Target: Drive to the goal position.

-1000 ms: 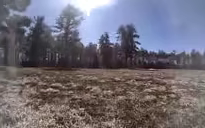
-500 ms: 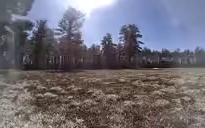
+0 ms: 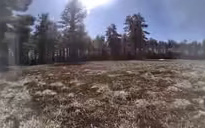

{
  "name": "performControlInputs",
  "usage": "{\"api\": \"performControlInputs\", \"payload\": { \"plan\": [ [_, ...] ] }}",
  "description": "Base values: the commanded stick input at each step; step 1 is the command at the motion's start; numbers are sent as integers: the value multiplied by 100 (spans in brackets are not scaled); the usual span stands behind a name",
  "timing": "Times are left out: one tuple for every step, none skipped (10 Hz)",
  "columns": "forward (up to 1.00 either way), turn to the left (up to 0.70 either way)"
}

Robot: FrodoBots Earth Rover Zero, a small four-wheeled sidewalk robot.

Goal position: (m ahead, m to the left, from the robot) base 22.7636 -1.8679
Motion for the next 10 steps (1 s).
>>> {"api": "performControlInputs", "payload": {
  "plan": [
    [70,1],
    [70,0],
    [70,0],
    [70,0],
    [70,-25],
    [70,-35],
    [70,-35],
    [70,-35],
    [70,-35],
    [70,-35]
  ]
}}
